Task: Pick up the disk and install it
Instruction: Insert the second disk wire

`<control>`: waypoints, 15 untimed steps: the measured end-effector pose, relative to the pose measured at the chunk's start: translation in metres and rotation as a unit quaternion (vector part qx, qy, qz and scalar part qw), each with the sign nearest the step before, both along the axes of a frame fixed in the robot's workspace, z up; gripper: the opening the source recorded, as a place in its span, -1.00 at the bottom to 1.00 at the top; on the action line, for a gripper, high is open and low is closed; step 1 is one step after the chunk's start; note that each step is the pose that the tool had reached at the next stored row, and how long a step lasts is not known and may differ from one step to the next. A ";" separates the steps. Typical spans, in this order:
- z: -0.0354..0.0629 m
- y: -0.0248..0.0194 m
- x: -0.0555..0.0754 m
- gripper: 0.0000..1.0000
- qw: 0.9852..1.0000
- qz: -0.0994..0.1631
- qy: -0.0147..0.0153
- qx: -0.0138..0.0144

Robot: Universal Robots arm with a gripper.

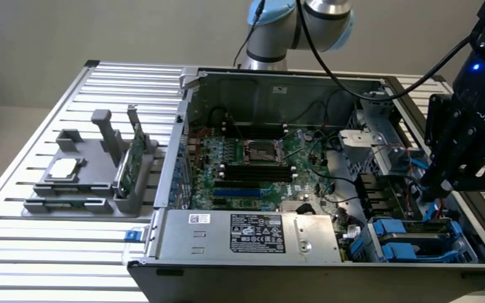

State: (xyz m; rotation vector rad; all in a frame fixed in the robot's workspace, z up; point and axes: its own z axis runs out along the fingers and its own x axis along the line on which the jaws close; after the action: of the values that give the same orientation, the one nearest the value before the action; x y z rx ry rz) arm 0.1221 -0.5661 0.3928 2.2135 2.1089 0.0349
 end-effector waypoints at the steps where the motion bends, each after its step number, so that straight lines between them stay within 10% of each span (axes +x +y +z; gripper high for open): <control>1: -0.0002 0.0012 0.000 -0.51 1.000 0.000 0.000 0.000; 15: -0.0144 0.0070 0.005 -0.51 1.000 0.000 -0.001 -0.006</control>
State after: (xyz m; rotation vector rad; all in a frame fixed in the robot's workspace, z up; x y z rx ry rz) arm 0.1269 -0.5591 0.3785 2.2072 2.1020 0.0234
